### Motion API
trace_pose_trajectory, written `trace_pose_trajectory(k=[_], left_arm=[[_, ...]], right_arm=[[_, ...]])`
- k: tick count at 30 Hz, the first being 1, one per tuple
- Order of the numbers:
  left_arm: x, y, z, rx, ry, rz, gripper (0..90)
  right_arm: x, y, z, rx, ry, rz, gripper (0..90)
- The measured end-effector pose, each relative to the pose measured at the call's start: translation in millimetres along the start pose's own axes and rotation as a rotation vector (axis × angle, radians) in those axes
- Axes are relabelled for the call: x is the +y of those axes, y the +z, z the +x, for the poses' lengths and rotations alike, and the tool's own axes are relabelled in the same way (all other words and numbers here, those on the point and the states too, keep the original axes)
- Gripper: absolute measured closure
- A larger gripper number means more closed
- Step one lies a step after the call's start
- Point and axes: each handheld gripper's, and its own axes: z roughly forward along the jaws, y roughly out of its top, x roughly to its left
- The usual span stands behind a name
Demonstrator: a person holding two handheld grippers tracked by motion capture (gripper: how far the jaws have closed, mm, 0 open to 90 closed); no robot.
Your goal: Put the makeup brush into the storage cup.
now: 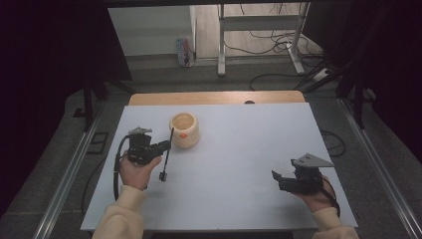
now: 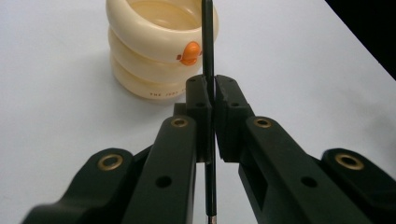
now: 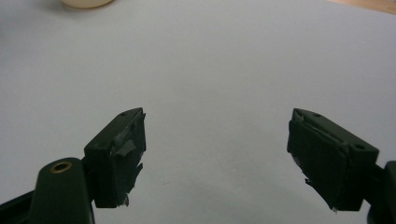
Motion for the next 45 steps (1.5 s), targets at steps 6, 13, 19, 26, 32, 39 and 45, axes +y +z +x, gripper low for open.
trace_pose_trajectory(k=[6, 13, 19, 26, 32, 39, 45], left_arm=[[-0.1, 2.2, -3.9, -0.011, 0.011, 0.004, 85.6], [0.9, 6.0, -7.6, -0.030, 0.020, 0.012, 85.6], [2.4, 7.0, -12.0, -0.044, 0.040, 0.020, 85.6], [5.2, 9.1, -14.8, -0.074, 0.049, 0.030, 85.6], [6.4, 11.5, -18.7, -0.093, 0.077, 0.059, 85.6], [5.9, 19.0, -27.3, -0.122, 0.137, 0.108, 85.6], [7.6, 24.1, -30.9, -0.143, 0.181, 0.153, 85.7]], right_arm=[[0.4, 0.1, 1.4, -0.001, 0.000, -0.003, 19.5], [2.0, 1.0, 3.3, 0.005, -0.002, -0.004, 19.5], [1.7, 0.0, 3.1, 0.003, -0.005, -0.005, 19.5], [2.9, -1.5, 4.4, 0.011, -0.004, -0.012, 19.6], [4.4, -3.5, 8.5, -0.005, -0.039, -0.024, 19.7], [5.6, -4.3, 11.4, 0.003, -0.052, -0.025, 19.7], [6.3, -5.8, 11.6, -0.008, -0.081, -0.026, 19.9]])
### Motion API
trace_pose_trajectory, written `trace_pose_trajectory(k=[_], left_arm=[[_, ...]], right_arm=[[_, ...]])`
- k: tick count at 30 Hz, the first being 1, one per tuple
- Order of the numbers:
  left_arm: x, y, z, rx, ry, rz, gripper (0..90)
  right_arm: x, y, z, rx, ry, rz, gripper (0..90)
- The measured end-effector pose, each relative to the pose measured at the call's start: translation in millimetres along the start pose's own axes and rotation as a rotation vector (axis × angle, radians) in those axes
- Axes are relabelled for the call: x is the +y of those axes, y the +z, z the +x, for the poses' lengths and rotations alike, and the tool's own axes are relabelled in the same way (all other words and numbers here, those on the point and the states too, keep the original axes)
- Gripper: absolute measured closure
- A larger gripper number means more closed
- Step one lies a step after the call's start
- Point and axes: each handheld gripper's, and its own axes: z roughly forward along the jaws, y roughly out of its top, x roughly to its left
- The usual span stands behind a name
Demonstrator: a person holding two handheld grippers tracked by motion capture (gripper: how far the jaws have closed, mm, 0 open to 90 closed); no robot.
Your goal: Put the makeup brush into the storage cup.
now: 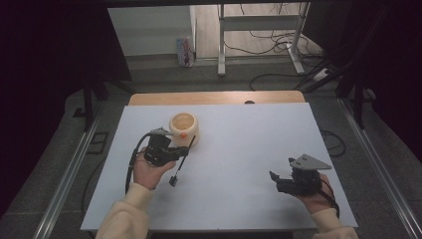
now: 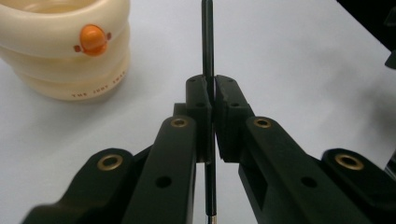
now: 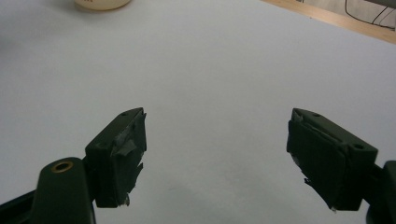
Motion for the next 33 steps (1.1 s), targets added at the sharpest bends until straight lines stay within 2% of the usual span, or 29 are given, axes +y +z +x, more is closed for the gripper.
trace_pose_trajectory(k=[7, 12, 15, 22, 26, 33], left_arm=[[1.1, 3.8, -0.9, -0.015, 0.009, 0.031, 85.6], [3.5, 6.1, -3.3, -0.027, 0.022, 0.052, 85.6], [5.1, 7.3, -5.3, -0.031, 0.033, 0.061, 85.6], [7.2, 11.3, -9.6, -0.033, 0.045, 0.071, 85.6], [9.4, 13.8, -12.3, -0.038, 0.047, 0.075, 85.6], [14.4, 20.9, -20.9, -0.051, 0.071, 0.099, 85.6]], right_arm=[[0.2, 0.2, 1.8, 0.001, -0.013, 0.001, 20.2], [1.9, -0.1, 8.2, -0.006, -0.074, -0.010, 20.8], [2.9, 0.3, 11.5, 0.005, -0.096, -0.010, 20.8], [2.3, 1.1, 11.7, 0.012, -0.092, -0.006, 20.8], [4.5, -0.4, 18.6, -0.016, -0.146, -0.031, 22.8], [6.1, 0.5, 27.9, 0.032, -0.198, -0.040, 25.4]])
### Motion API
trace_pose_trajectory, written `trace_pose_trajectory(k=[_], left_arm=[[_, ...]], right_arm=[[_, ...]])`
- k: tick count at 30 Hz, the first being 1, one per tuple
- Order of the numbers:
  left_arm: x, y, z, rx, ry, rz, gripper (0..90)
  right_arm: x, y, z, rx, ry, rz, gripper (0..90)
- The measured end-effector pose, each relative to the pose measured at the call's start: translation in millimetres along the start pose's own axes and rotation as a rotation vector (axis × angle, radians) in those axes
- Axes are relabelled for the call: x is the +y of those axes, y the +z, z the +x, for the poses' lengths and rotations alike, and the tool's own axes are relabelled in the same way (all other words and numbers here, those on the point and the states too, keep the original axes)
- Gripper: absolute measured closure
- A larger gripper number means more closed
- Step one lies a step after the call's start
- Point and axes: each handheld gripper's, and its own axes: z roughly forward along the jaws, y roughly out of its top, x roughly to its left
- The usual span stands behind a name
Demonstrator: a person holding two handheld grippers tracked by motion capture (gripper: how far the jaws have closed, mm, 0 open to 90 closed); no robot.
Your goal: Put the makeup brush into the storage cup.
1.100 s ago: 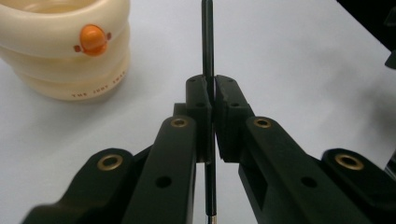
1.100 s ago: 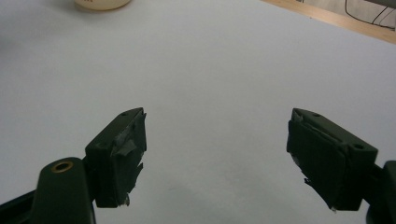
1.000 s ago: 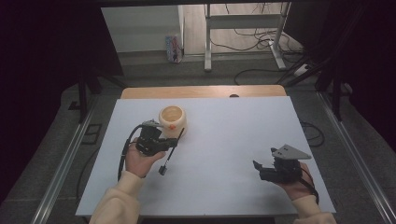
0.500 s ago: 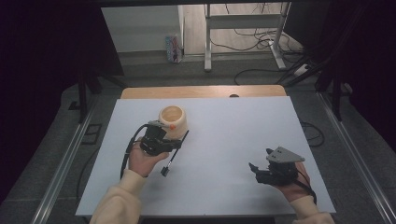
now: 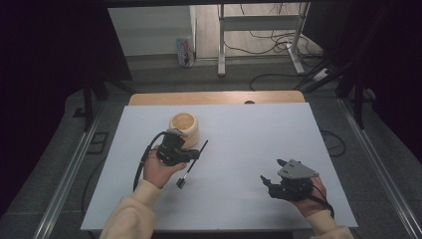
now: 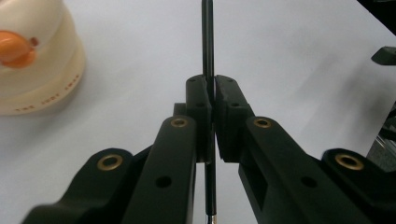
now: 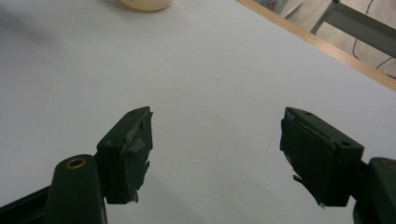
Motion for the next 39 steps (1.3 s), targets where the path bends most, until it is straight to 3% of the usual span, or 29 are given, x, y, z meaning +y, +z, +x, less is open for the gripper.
trace_pose_trajectory(k=[8, 16, 17, 19, 24, 29, 32, 39], left_arm=[[3.7, 8.3, -4.9, -0.013, 0.018, 0.021, 85.6], [4.4, 15.1, -10.8, -0.035, 0.055, 0.057, 85.6], [4.9, 16.9, -12.3, -0.040, 0.062, 0.068, 85.6], [6.5, 21.3, -15.7, -0.052, 0.087, 0.098, 85.6], [9.1, 30.5, -22.8, -0.078, 0.153, 0.167, 85.6], [9.5, 37.8, -28.8, -0.094, 0.175, 0.199, 85.6], [9.6, 39.8, -30.3, -0.101, 0.177, 0.211, 85.7], [11.0, 41.1, -31.6, -0.123, 0.181, 0.225, 85.6]], right_arm=[[3.2, 4.8, 7.3, 0.010, -0.035, 0.011, 25.6], [8.6, 4.8, 5.4, -0.005, -0.074, -0.004, 26.2], [11.6, 4.7, 5.5, 0.000, -0.116, -0.005, 26.4], [13.5, 4.8, 6.1, 0.003, -0.138, -0.007, 26.7], [23.8, 7.0, 8.7, 0.099, -0.209, -0.006, 29.3], [37.2, 14.6, 12.6, 0.186, -0.315, 0.040, 32.3], [46.5, 19.7, 18.4, 0.200, -0.379, 0.066, 33.2], [59.9, 29.4, 30.3, 0.193, -0.453, 0.073, 35.3]])
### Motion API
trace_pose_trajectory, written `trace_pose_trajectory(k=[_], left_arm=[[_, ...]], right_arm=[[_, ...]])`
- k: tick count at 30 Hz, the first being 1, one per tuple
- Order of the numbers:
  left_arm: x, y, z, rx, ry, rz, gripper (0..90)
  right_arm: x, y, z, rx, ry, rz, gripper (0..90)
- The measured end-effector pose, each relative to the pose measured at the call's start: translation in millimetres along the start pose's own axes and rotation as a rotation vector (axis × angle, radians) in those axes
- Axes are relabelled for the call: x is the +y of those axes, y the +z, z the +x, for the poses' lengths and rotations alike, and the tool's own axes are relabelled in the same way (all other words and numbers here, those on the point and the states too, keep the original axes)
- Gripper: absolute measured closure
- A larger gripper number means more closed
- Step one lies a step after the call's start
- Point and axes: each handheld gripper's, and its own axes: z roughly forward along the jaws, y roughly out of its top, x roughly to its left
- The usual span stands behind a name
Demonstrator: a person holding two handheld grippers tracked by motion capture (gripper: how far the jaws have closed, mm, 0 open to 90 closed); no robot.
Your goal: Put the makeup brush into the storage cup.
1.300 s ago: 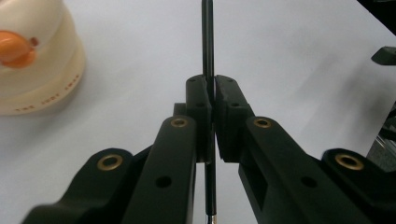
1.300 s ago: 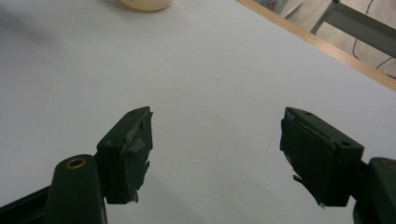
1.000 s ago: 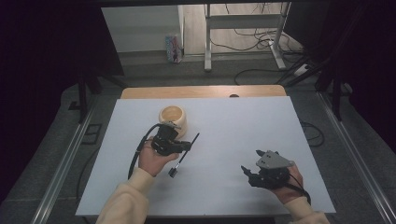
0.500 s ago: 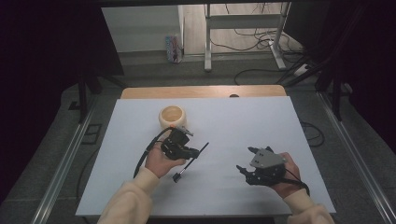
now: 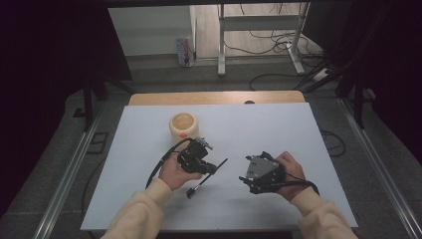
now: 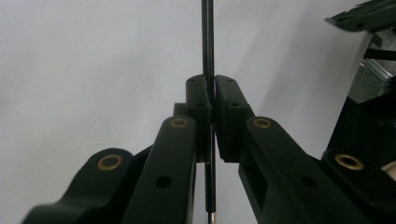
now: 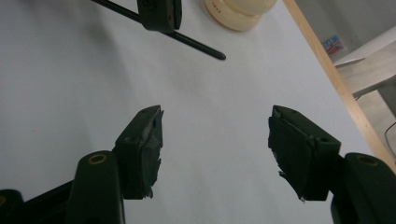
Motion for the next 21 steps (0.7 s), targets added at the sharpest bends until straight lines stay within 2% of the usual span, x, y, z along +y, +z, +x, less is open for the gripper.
trace_pose_trajectory(k=[9, 14, 21], left_arm=[[2.7, -2.1, 2.6, -0.041, -0.022, 0.017, 85.7], [4.2, 0.7, 4.5, -0.061, -0.032, 0.031, 85.6], [6.9, 3.4, 5.6, -0.091, -0.038, 0.038, 85.7]], right_arm=[[11.6, 9.6, 8.5, -0.052, -0.083, -0.006, 37.4], [13.8, 13.8, 9.6, -0.058, -0.098, -0.003, 39.4], [18.5, 25.1, 14.5, -0.053, -0.163, 0.013, 43.4]])
